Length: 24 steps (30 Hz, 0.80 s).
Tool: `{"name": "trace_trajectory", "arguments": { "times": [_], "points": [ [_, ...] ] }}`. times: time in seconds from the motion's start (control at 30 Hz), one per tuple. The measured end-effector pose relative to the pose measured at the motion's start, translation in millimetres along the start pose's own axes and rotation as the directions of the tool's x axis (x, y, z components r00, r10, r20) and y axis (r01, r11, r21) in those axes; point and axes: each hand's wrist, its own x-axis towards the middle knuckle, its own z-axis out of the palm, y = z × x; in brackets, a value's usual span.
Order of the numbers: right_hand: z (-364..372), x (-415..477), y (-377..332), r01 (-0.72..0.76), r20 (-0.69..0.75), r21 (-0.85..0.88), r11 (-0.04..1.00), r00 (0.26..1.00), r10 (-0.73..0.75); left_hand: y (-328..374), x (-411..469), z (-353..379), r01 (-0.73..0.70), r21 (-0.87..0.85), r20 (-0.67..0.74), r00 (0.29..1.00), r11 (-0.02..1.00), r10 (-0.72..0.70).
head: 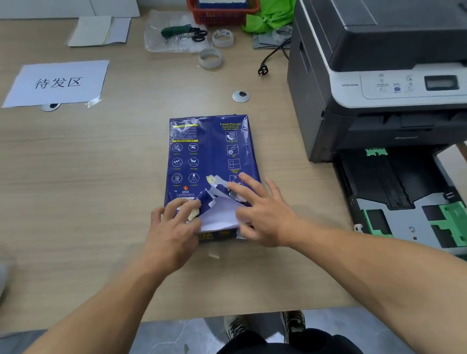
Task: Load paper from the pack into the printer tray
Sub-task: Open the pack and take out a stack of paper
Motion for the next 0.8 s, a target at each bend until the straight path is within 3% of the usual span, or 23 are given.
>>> {"name": "trace_trajectory", "arguments": {
  "times": [0.07, 0.13, 0.23, 0.33, 0.43, 0.5, 0.6, 0.67, 0.73, 0.8],
  "points": [
    [-0.3, -12.1, -0.6, -0.191, -0.015, 0.215, 0.958, 0.98, 0.199, -0.9, -10.5, -3.3, -0.035, -0.032, 0.015, 0.999, 0.999, 0.035],
    [0.7, -20.9, -3.1, -0.393, 0.007, 0.373, 0.841, 0.907, 0.421, -1.0, -21.5, -6.4, -0.047, -0.066, 0.045, 0.998, 0.997, 0.05],
    [5.1, -31.1, -10.4, -0.646, 0.155, 0.444, 0.621, 0.738, 0.656, 0.3, -37.1, -6.1, 0.019, -0.159, 0.037, 0.999, 0.987, -0.013],
    [3.7, -38.2, -19.9, -0.79, 0.354, 0.509, 0.342, 0.554, 0.754, 6.0, -48.8, -3.3, 0.234, -0.358, 0.053, 0.972, 0.904, -0.23],
    [-2.8, -37.6, -26.8, -0.789, 0.476, 0.609, 0.081, 0.446, 0.758, 26.5, -54.2, -13.1, 0.411, -0.616, 0.138, 0.896, 0.672, -0.422],
    [-4.0, -36.9, -28.9, -0.779, 0.524, 0.626, -0.026, 0.397, 0.753, 39.3, -57.6, -22.6, 0.528, -0.67, 0.24, 0.819, 0.522, -0.521],
    [-5.7, -40.5, -32.8, -0.763, 0.545, 0.643, -0.059, 0.402, 0.736, 48.8, -57.8, -30.7, 0.648, -0.711, 0.329, 0.651, 0.274, -0.684],
    [-6.3, -46.9, -35.7, -0.755, 0.567, 0.648, -0.095, 0.396, 0.722, 49.3, -58.3, -30.1, 0.653, -0.75, 0.356, 0.539, 0.111, -0.763],
    [-3.3, -56.6, -36.1, -0.738, 0.593, 0.66, -0.14, 0.397, 0.7, 50.0, -58.6, -30.3, 0.621, -0.774, 0.473, 0.44, -0.122, -0.764],
    [-0.6, -67.4, -34.1, -0.733, 0.61, 0.663, -0.151, 0.412, 0.677, 54.4, -59.4, -36.0, 0.556, -0.741, 0.632, 0.388, -0.377, -0.67]
  ]
}}
